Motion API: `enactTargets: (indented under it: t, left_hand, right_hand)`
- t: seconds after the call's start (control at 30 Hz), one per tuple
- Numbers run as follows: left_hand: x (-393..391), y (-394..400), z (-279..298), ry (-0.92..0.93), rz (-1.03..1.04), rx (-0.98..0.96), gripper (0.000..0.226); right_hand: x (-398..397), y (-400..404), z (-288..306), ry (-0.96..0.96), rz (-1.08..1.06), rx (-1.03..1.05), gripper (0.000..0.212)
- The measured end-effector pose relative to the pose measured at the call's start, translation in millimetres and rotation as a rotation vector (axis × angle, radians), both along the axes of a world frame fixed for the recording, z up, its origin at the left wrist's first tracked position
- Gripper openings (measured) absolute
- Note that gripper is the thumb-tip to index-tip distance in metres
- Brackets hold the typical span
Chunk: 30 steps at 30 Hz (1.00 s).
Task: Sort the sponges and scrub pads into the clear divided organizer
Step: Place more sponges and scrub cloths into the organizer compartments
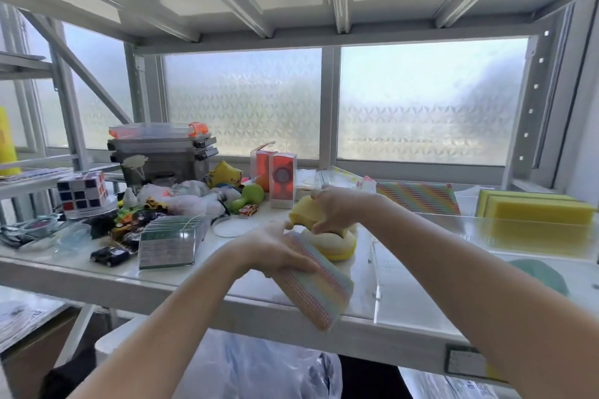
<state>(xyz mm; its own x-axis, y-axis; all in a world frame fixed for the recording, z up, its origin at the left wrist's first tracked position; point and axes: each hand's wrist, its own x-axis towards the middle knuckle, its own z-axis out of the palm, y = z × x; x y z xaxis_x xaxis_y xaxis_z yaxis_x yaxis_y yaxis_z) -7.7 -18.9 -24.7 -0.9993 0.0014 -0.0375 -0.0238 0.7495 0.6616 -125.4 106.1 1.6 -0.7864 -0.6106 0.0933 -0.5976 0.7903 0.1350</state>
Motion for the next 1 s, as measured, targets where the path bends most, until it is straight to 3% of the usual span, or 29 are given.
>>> enactTargets:
  t: [0.13,0.27,0.5,1.0]
  left_hand:
    - [3,-19,16,0.117,0.116,0.105,0.025]
    - [-1,-25,32,0.285,0.226,0.201,0.046]
    - [-9,8,50,0.562,0.320,0.212,0.042]
    - [-38,121,52,0.630,0.206,0.290,0.034]
  right_hand:
    - [10,10,21,0.047,0.070,-0.141,0.075]
    - [23,27,44,0.066,0.096,-0.265,0.081]
    - [40,81,71,0.140,0.058,-0.304,0.082]
    - [74,227,72,0.138,-0.206,-0.354,0.072]
